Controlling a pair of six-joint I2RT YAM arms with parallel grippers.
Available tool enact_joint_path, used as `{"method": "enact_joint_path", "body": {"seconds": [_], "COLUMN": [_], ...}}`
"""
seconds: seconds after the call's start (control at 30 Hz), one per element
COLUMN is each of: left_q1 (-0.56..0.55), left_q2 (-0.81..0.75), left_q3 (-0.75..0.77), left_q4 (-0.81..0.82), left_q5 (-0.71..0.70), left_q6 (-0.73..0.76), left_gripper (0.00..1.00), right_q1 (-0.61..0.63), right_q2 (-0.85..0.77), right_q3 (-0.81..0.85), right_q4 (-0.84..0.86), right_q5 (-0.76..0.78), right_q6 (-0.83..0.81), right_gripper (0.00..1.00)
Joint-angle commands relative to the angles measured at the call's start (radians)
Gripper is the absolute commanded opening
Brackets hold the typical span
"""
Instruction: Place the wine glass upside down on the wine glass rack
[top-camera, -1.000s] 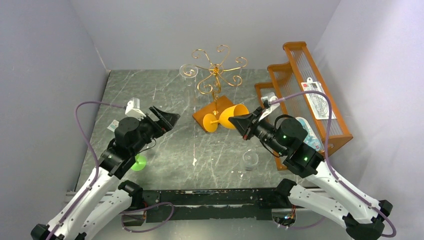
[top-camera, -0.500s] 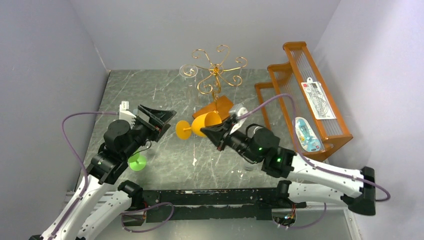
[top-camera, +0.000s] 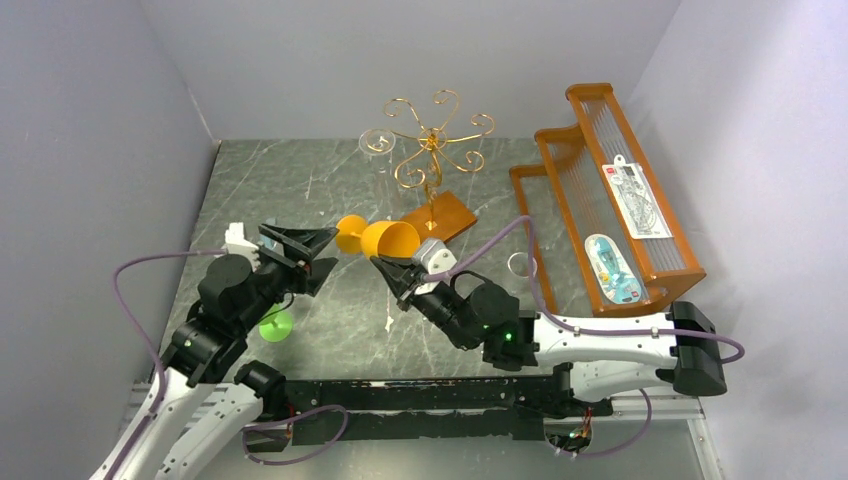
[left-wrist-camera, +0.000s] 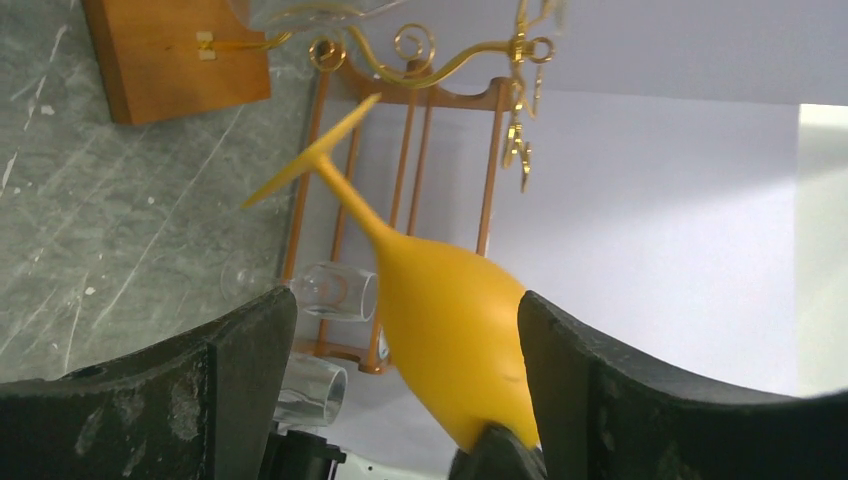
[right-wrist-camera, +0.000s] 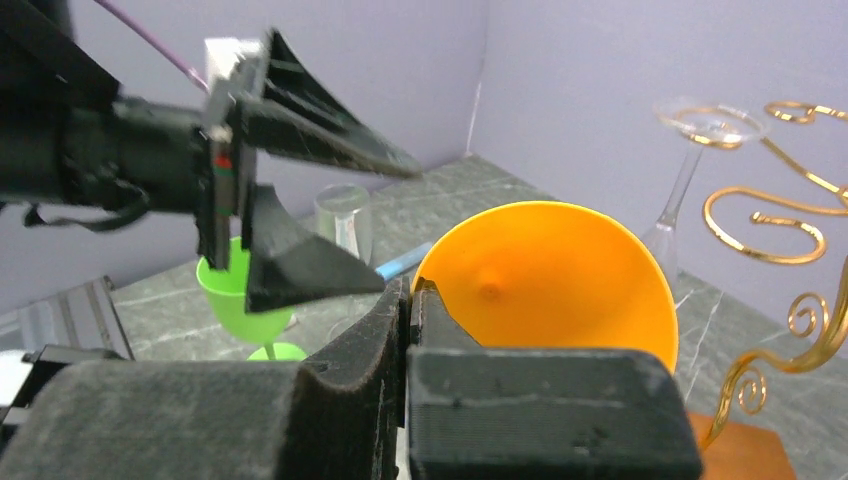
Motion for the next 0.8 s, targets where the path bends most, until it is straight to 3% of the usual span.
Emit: {"method": "enact_joint_path", "body": {"seconds": [0.0,0.1,0.27,0.43,0.77], "left_q1": [-0.004,-0.004,-0.004,-0.004,-0.004], "left_q2": [0.068,0.101,0.098,0.109,0.119], "left_q3": [-0.027,-0.035,-0.093,-0.099,-0.101], "left_q4": [0.081,0.118,0.281,0.314,0.391], "left_q5": [0.107,0.119,0.100,0.076,0.045], "left_q6": [-0.046,-0.074,-0.164,-0.210,-0.202], "left_gripper": [0.85,0.85,0.76,0.70,0.32], "right_q1": [0.018,0.021,0.023,0.023,0.024], "right_q2": [0.025,0.029,0.032,0.052,0.038], "right_q3": [-0.002,-0.016,-0.027,-0.047,-0.059], "right_q4": [0.215,0.261,0.278,0.316,0.289], "right_q5": [0.015,-0.031,-0.087,-0.121,-0.187], "right_q6": [-0.091,-0.087,-0.069,-0.073,-0.050], "right_gripper": [0.00,0.00,0.00,0.00,0.00]}}
